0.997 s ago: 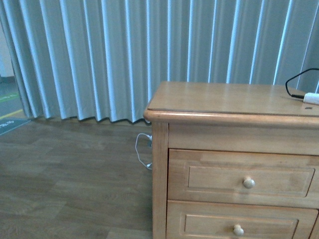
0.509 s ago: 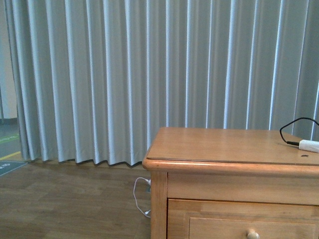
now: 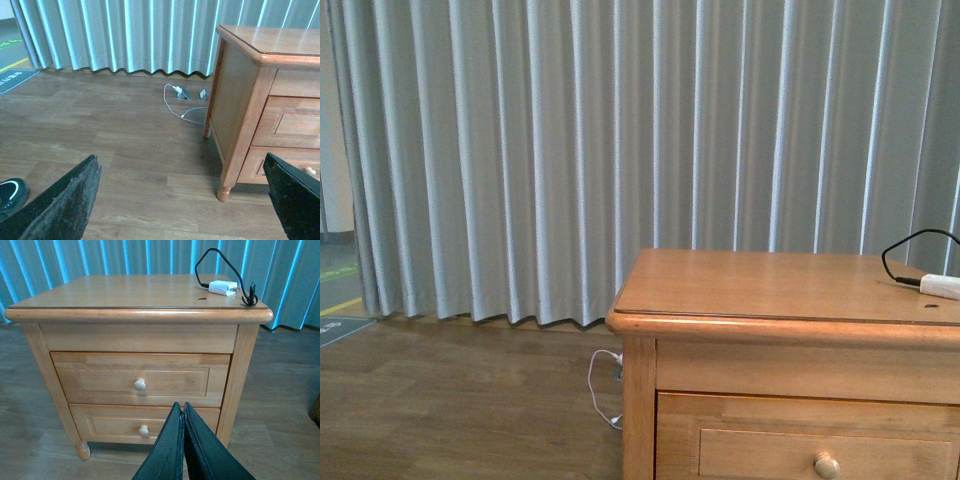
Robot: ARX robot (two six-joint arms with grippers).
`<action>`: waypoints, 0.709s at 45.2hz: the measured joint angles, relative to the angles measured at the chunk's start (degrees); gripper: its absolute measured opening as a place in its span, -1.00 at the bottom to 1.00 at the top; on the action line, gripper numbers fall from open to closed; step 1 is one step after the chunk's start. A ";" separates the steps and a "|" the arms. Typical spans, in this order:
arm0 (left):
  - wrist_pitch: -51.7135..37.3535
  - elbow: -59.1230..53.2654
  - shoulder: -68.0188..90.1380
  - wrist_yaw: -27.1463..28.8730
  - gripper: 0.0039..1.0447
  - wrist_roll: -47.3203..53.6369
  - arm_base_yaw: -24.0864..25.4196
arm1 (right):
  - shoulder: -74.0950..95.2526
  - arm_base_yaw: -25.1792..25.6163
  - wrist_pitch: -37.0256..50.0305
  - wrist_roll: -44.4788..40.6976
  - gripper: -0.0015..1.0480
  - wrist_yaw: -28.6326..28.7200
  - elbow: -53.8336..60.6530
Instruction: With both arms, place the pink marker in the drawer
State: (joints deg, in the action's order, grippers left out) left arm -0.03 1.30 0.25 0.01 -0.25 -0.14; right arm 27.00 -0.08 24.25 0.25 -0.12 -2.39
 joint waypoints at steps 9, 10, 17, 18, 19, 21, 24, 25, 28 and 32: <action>0.00 0.00 0.00 -0.02 0.88 0.00 0.00 | -4.55 0.00 -1.97 -0.02 -0.97 0.00 2.12; 0.00 0.00 0.00 -0.02 0.88 0.00 0.00 | -5.11 0.00 -2.43 -0.02 -0.97 0.02 2.12; 0.00 0.00 0.00 -0.02 0.88 0.00 0.00 | -8.87 0.00 -5.95 -0.02 -0.97 0.02 2.12; 0.00 0.00 0.00 -0.02 0.88 0.00 0.00 | -9.29 0.00 -6.40 -0.02 -0.97 0.02 2.12; 0.00 0.00 0.00 -0.02 0.88 0.00 0.00 | -9.88 0.00 -7.02 -0.02 -0.97 0.02 2.12; 0.00 0.00 0.00 -0.02 0.88 0.00 0.00 | -11.06 0.00 -8.22 -0.02 -0.97 0.02 2.12; 0.00 0.00 0.00 -0.02 0.88 0.00 0.00 | -12.63 0.00 -9.68 -0.02 -0.97 0.02 2.12; 0.00 0.00 0.00 -0.02 0.88 0.00 0.00 | -12.98 0.00 -10.03 -0.02 -0.97 0.02 2.12; 0.00 0.00 0.00 0.00 0.88 0.00 0.00 | -13.97 0.00 -11.04 -0.02 -0.97 0.02 2.12; 0.00 0.00 0.00 -0.02 0.88 0.00 0.00 | -15.17 0.00 -12.28 -0.02 -0.97 0.02 2.12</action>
State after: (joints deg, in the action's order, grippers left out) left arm -0.03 1.30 0.25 -0.01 -0.25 -0.14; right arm 11.84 -0.08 11.97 0.23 -0.10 -0.27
